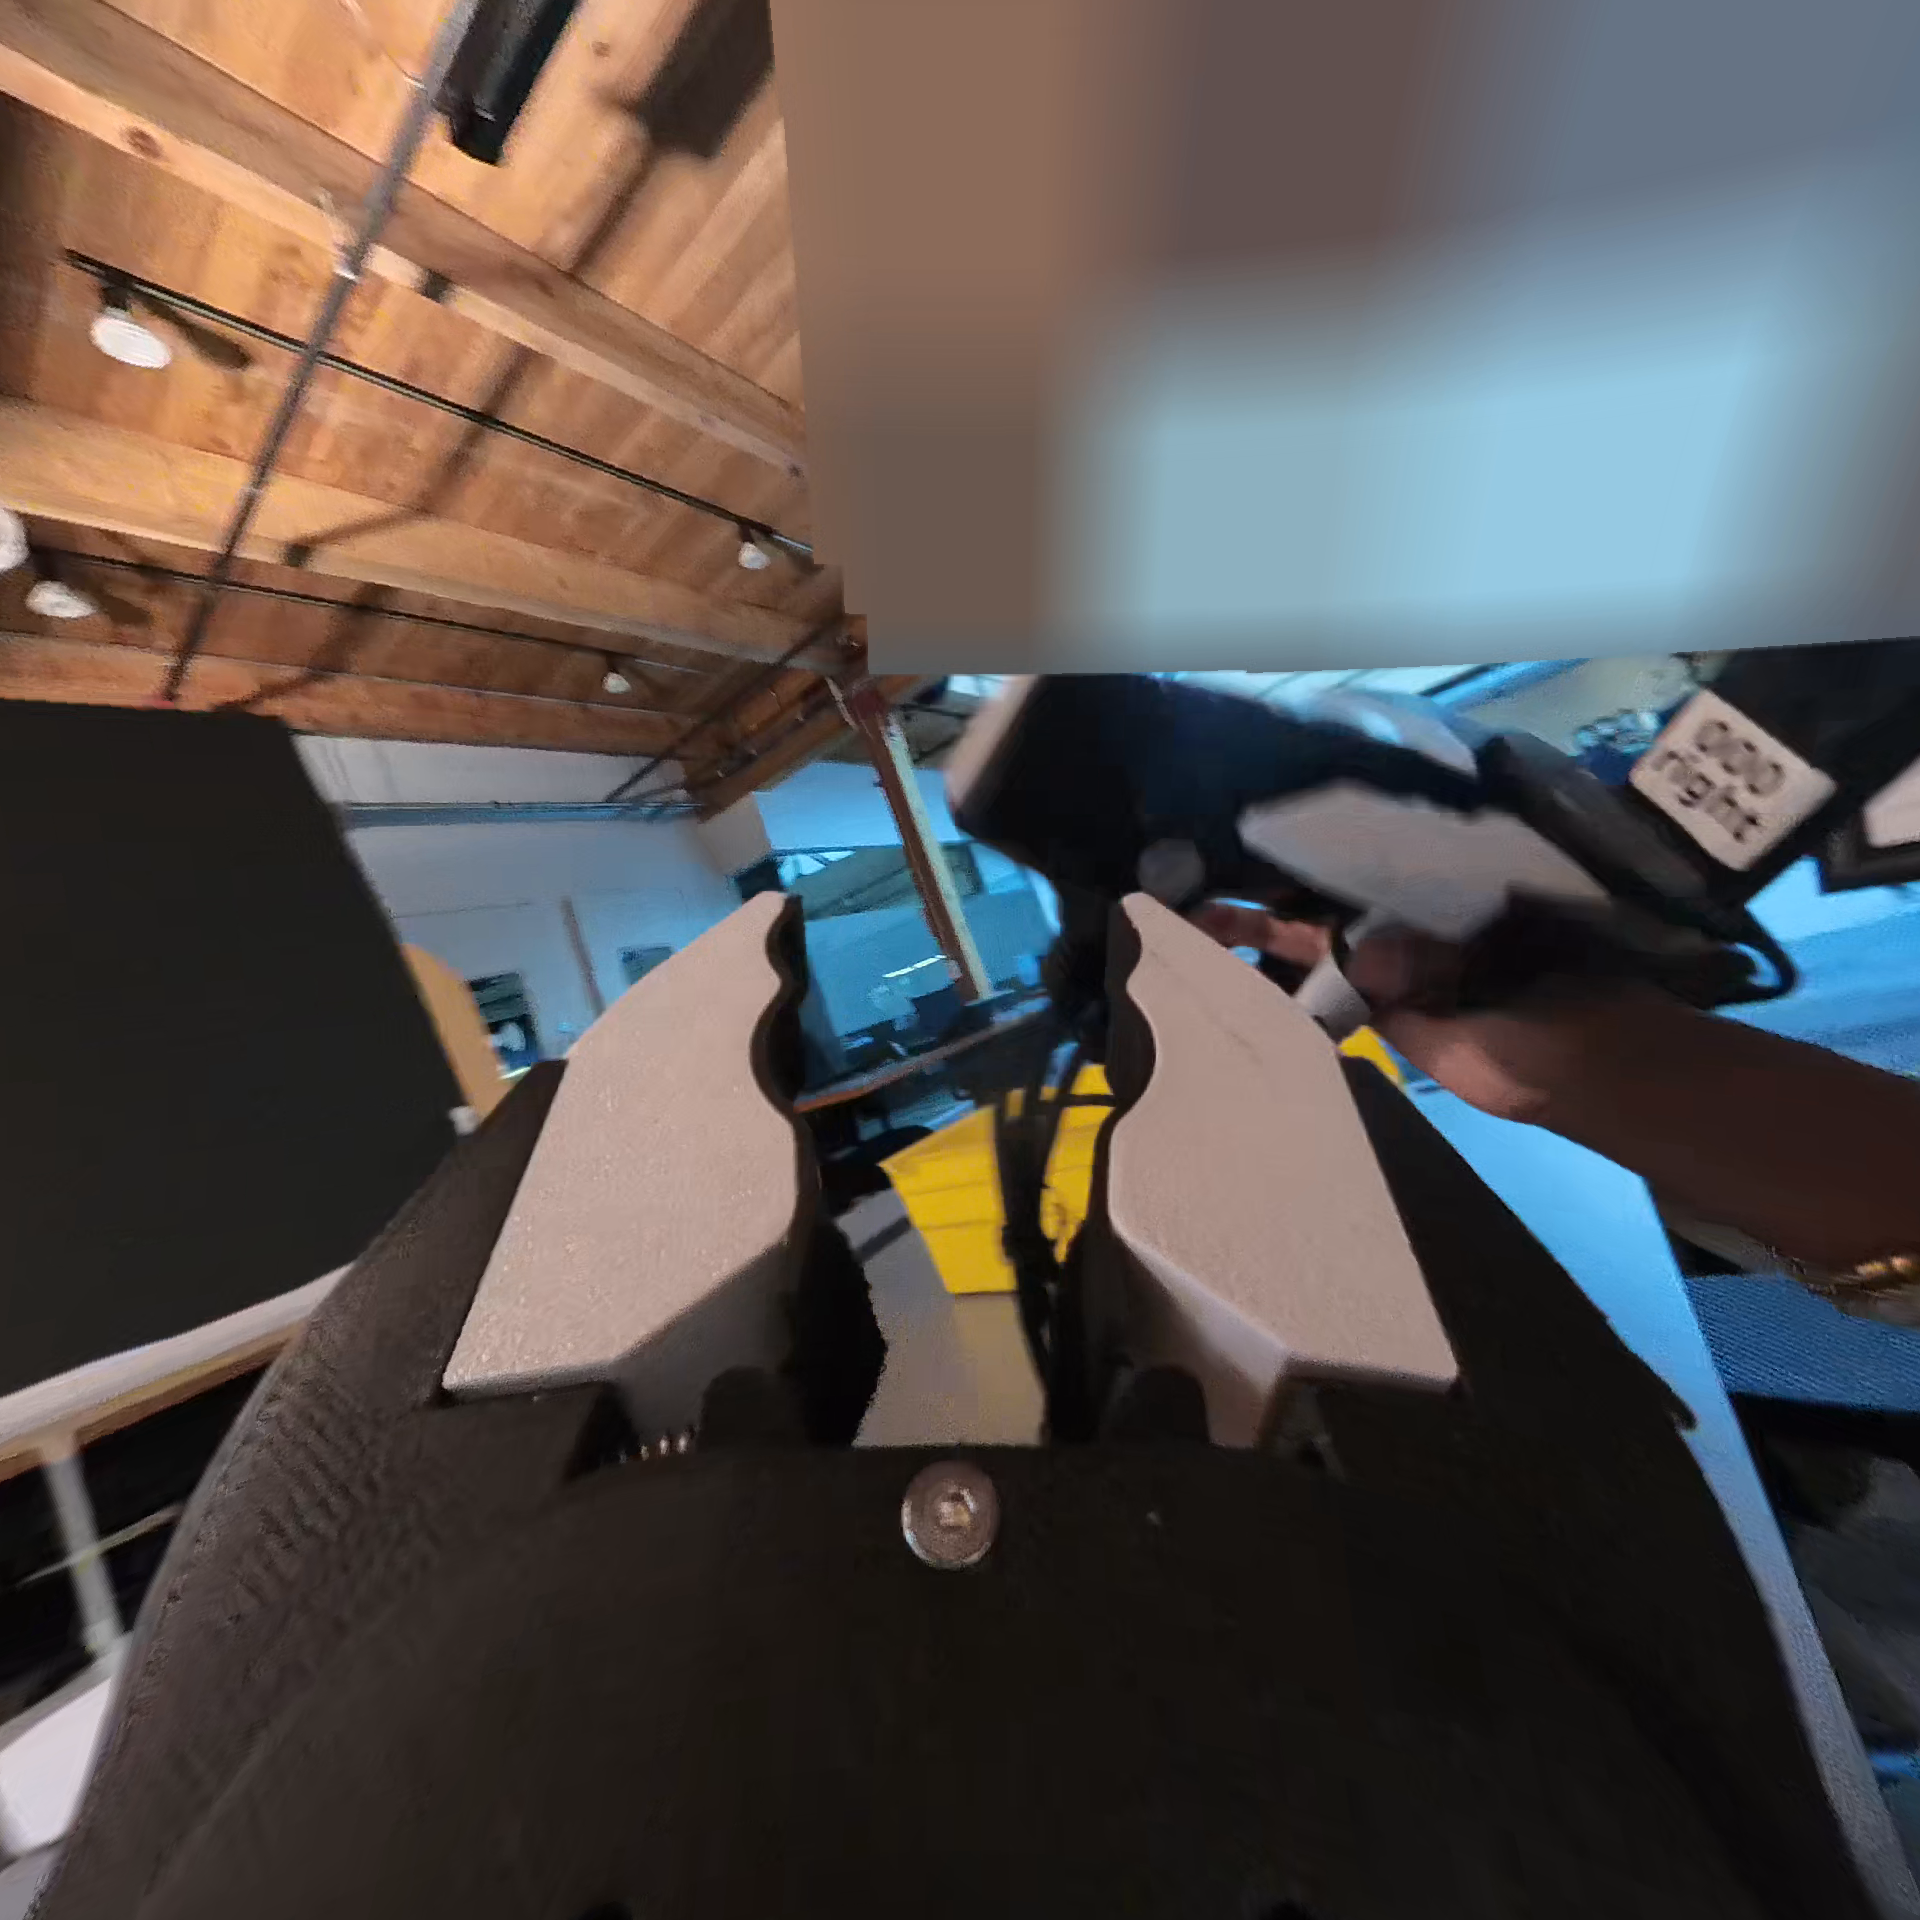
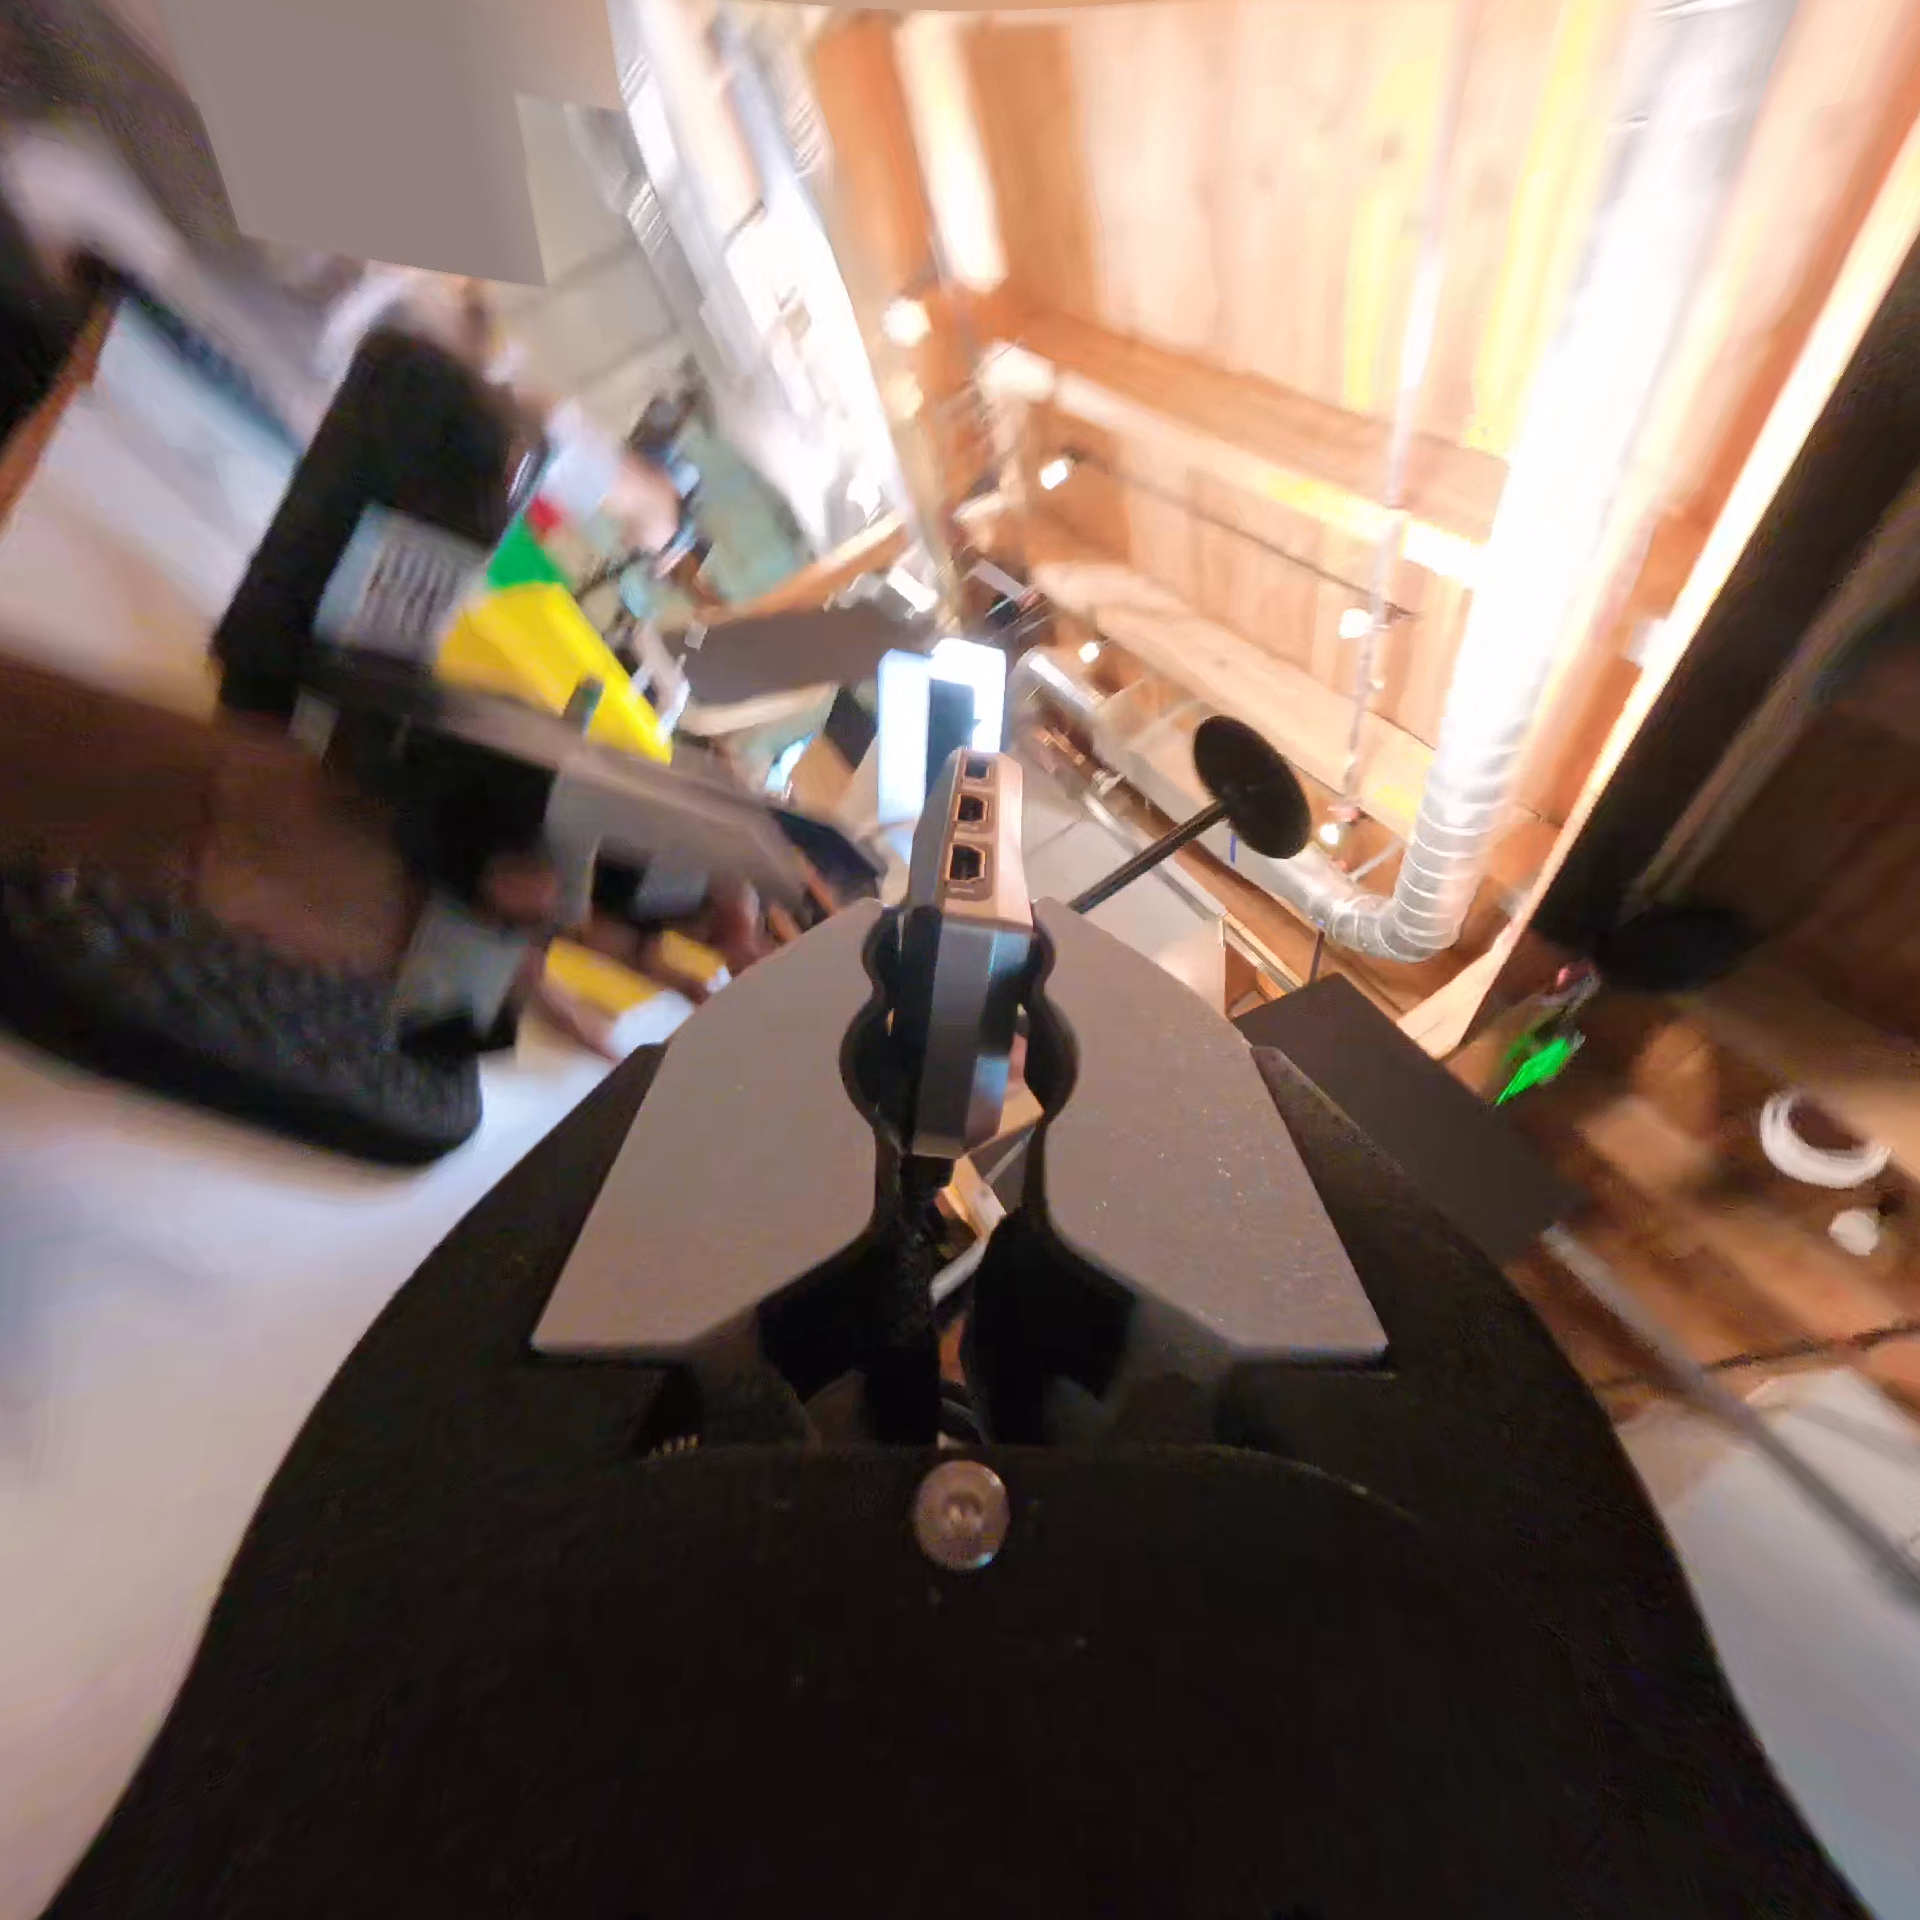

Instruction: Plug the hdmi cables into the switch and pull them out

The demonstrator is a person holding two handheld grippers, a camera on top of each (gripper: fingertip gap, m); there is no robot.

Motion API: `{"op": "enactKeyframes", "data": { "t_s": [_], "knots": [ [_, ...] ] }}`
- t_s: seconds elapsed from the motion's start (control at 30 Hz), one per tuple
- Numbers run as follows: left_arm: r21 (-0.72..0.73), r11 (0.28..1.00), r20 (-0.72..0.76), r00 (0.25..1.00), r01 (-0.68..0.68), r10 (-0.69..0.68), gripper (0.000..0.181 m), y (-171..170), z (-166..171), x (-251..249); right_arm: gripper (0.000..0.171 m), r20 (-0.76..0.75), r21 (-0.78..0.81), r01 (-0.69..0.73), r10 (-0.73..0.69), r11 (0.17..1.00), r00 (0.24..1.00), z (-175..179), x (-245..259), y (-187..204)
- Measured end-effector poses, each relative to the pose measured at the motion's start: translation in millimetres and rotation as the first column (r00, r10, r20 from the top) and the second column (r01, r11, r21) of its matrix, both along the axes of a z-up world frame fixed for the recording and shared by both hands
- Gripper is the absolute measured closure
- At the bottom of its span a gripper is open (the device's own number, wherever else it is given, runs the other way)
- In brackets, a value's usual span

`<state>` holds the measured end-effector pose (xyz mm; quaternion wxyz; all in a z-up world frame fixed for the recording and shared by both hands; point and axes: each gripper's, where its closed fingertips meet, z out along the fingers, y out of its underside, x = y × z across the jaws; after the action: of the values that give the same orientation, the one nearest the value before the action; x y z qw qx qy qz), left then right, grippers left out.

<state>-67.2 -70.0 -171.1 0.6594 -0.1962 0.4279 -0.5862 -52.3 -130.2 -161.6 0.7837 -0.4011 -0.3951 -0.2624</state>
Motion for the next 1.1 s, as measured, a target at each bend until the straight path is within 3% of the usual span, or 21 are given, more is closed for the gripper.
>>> {"op": "enactKeyframes", "data": {
  "t_s": [0.17, 0.3, 0.43, 0.53, 0.67, 0.77, 0.87, 1.0, 1.1],
  "knots": [
    [-0.075, 0.969, 0.032, 0.971, -0.233, 0.236, 0.129, 56.1, 33.1, -53.7, 0.149, 0.303, -0.175, 0.118, -0.06, 0.978, 0.951, -58.2, 11.0, 31.2],
    [-0.082, 0.918, 0.004, 0.921, -0.388, 0.39, 0.135, 85.3, 39.0, -80.4, 0.149, 0.551, -0.271, 0.356, -0.159, 0.894, 0.819, -130.0, 39.1, 60.0],
    [-0.086, 0.894, 0.02, 0.896, -0.44, 0.444, 0.138, 97.0, 39.6, -94.4, 0.149, 0.632, -0.353, 0.439, -0.136, 0.826, 0.763, -184.4, 52.3, 68.9],
    [-0.079, 0.895, 0.007, 0.897, -0.44, 0.442, 0.139, 97.9, 38.4, -95.7, 0.149, 0.616, -0.4, 0.437, -0.117, 0.806, 0.779, -183.3, 54.3, 67.7],
    [-0.01, 0.888, -0.071, 0.887, -0.459, 0.457, 0.139, 96.4, 30.4, -90.4, 0.142, 0.604, -0.584, 0.461, -0.022, 0.668, 0.797, -199.7, 58.9, 55.7],
    [0.088, 0.877, -0.128, 0.868, -0.472, 0.48, 0.139, 92.5, 21.8, -87.5, 0.133, 0.53, -0.693, 0.422, 0.015, 0.584, 0.848, -203.5, 58.4, 46.4],
    [0.172, 0.82, -0.095, 0.819, -0.546, 0.566, 0.139, 97.5, 22.8, -101.5, 0.126, 0.391, -0.791, 0.315, 0.038, 0.525, 0.919, -201.4, 55.0, 37.7],
    [0.085, 0.717, -0.093, 0.711, -0.692, 0.697, 0.14, 129.8, 33.2, -146.9, 0.122, 0.161, -0.815, 0.087, 0.08, 0.573, 0.984, -173.2, 42.0, 27.0],
    [-0.06, 0.589, -0.057, 0.592, -0.806, 0.804, 0.142, 154.3, 44.5, -200.7, 0.122, 0.01, -0.782, -0.073, 0.129, 0.62, 0.992, -145.9, 34.0, 16.3]
  ]
}}
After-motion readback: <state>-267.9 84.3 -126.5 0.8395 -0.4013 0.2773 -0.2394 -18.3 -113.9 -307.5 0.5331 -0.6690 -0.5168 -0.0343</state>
